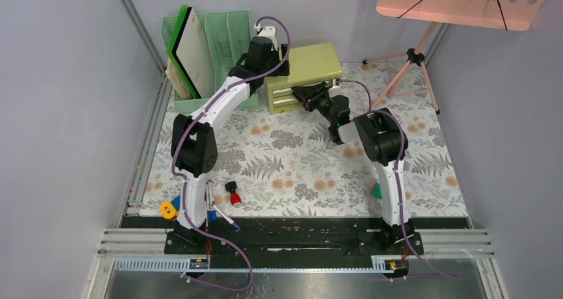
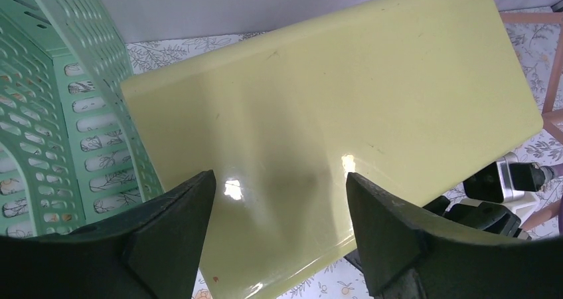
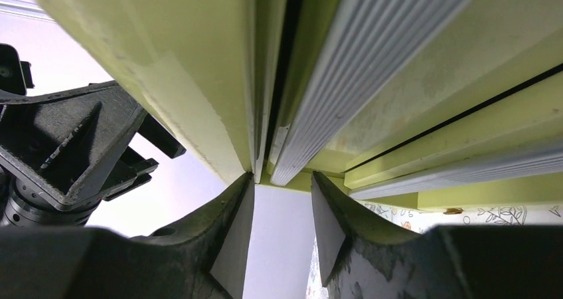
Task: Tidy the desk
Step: Open the drawer in the storage box.
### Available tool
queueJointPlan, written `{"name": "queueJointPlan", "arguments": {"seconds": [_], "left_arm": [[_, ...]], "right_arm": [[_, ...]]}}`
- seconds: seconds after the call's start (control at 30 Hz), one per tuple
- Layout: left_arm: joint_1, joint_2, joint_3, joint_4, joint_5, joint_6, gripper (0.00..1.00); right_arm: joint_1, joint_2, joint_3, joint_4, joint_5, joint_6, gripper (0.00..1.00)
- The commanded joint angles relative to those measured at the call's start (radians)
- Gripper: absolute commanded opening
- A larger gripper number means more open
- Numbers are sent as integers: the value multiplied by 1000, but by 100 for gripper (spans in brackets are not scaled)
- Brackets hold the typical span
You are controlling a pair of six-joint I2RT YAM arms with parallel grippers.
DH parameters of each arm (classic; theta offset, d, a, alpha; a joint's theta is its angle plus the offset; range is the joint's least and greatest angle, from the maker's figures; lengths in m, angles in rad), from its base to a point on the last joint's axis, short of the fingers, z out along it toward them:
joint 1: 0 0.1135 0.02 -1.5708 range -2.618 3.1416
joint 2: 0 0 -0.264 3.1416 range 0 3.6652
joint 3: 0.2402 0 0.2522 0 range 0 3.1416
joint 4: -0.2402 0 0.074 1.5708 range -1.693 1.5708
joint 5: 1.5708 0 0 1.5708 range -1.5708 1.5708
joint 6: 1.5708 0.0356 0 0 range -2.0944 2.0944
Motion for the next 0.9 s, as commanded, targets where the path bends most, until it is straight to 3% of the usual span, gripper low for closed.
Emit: {"name": "queueJointPlan", "arguments": {"seconds": [0.0, 0.13, 0.7, 0.87], "left_arm": [[6, 31, 15, -59, 10, 6, 73], [6, 35, 9, -63, 29, 4, 70], [6, 39, -9, -59, 48, -20, 70], [8, 36, -18, -62, 47, -23, 69]], "right_arm": [[-8, 26, 57, 53, 24, -3, 42], [-8, 39, 73, 48, 40, 5, 37], [10, 68, 117, 132, 197, 50, 40], [14, 93, 158, 123, 205, 51, 31]]}}
